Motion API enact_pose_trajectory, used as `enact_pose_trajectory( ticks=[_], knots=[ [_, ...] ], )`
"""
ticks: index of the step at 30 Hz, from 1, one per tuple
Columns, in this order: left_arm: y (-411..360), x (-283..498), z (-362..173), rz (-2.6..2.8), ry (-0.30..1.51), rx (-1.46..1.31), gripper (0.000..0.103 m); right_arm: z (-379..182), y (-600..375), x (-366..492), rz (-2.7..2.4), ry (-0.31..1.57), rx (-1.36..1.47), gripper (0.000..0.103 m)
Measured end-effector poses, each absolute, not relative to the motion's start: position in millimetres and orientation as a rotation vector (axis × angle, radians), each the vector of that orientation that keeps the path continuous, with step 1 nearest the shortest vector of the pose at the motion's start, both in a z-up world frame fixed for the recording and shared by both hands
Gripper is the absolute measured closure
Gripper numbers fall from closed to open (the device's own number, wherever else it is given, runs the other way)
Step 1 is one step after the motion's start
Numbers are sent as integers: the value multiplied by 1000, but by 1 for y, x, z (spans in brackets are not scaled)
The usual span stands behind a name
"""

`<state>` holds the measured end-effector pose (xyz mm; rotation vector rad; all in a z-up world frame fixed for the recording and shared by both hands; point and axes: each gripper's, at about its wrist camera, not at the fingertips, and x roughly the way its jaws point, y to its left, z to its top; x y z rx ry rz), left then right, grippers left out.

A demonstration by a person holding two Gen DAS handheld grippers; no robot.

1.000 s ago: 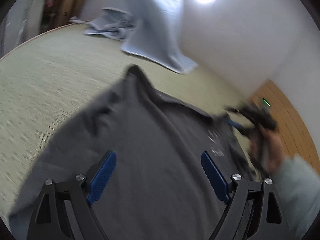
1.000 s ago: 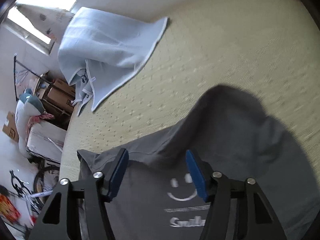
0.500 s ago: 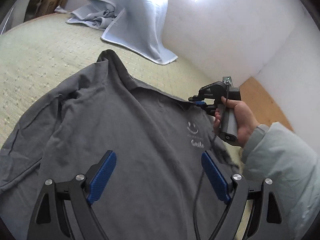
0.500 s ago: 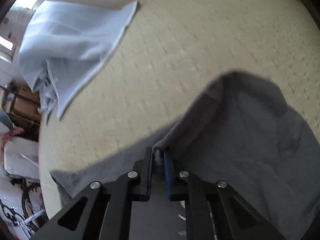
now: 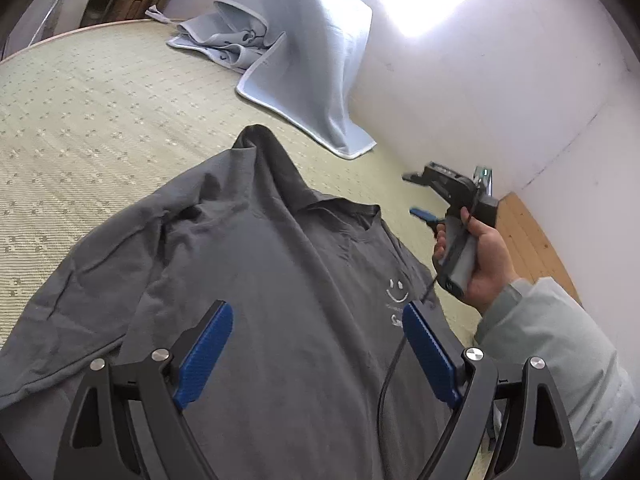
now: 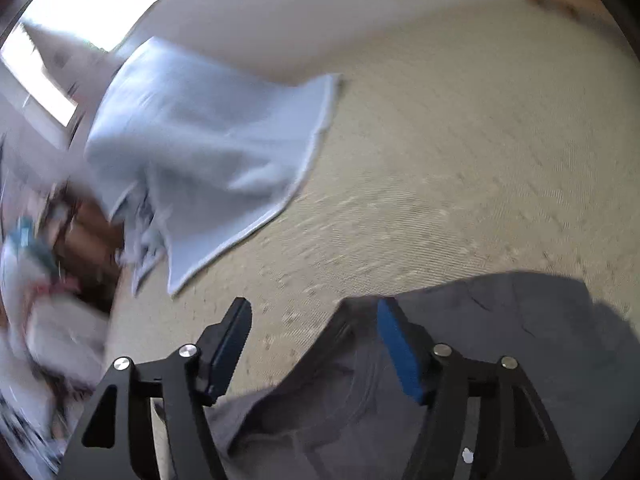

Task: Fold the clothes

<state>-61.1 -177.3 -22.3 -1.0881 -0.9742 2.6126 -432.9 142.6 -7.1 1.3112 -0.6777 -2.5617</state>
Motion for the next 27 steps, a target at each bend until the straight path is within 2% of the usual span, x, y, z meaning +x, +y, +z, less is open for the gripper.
enact_pose_trajectory(
  ticks=[6,13,15,16,17,18,19,22,24,25,26,27],
  knots=[
    [-181,-59,-21,2623,-974,-1099,13,-8,21,-402,-2215,51,1262,34],
    [-189,-58,-22,2608,-1005,-1108,13,-39,-69,-375,-2011,632,1253,38],
    [-193,-57,-22,2607,-1012,-1104,13,-50,-84,-370,-1964,778,1257,48],
    [-195,-56,-22,2607,-1018,-1103,13,-54,-88,-370,-1949,844,1255,62],
    [-198,-56,-22,2608,-1024,-1102,13,-59,-92,-369,-1934,910,1253,83],
    [-200,-55,-22,2608,-1031,-1101,13,-63,-97,-369,-1918,976,1251,90],
    [-204,-55,-23,2609,-1041,-1100,13,-61,-100,-373,-1942,1031,1227,93],
    [-214,-54,-23,2611,-1068,-1094,13,-48,-108,-386,-2063,1197,1119,93],
    [-219,-53,-23,2617,-1085,-1094,13,-33,-114,-396,-2206,1311,994,85],
    [-222,-53,-23,2619,-1094,-1092,13,-21,-115,-400,-2288,1293,948,73],
    [-224,-52,-23,2620,-1103,-1091,13,-9,-116,-404,-2369,1267,902,54],
    [-226,-52,-23,2621,-1109,-1090,13,2,-115,-404,-2414,1208,870,48]
  ],
)
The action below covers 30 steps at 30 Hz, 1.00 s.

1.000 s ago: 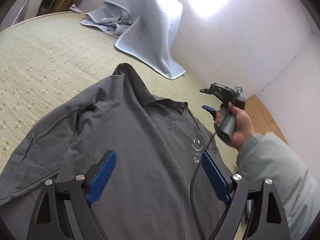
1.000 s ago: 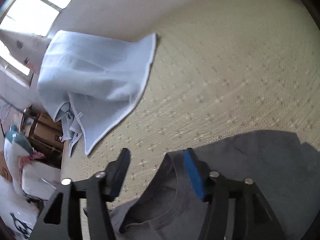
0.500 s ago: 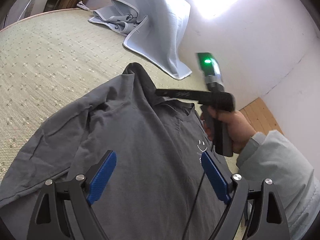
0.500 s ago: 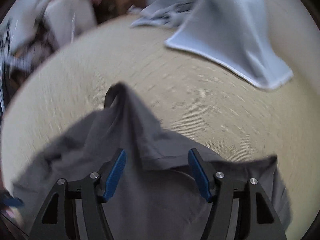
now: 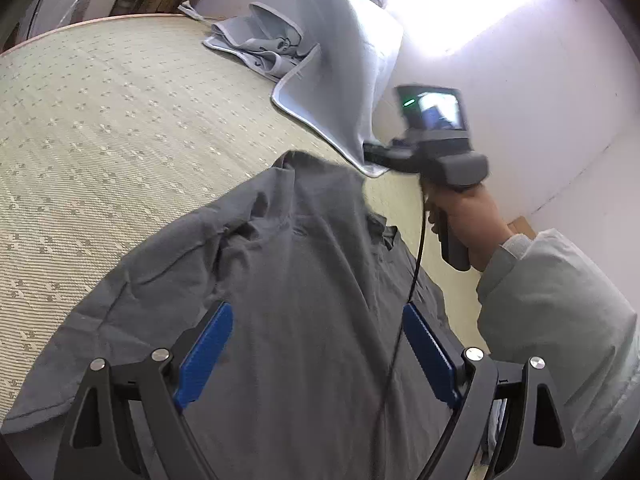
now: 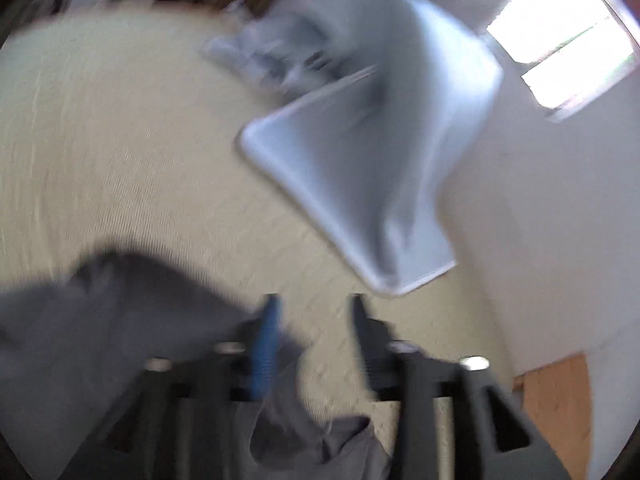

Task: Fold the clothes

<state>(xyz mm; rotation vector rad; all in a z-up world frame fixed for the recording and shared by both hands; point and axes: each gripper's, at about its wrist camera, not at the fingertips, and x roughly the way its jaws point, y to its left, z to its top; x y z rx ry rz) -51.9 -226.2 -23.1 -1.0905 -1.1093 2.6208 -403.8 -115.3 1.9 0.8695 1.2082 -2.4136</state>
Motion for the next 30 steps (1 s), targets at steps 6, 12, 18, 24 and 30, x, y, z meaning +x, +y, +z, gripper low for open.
enact_pose_trajectory(
  ticks=[6,12,18,24,30],
  knots=[
    [-234,-48,-16,2647,-1117,-1068,13,38,-107,-374,-2482,934,787,34],
    [-240,-48,-11,2603,-1124,-1057,13,62,-52,-335,-2510,692,838,34],
    [-209,-52,-3,2540,-992,-1082,13,97,74,-260,-2637,394,901,34],
    [-151,-53,8,2530,-756,-1097,13,107,223,-156,-2882,177,963,29],
    [-61,-37,20,2457,-444,-1101,13,77,353,-53,-3068,-173,1062,29]
  ],
)
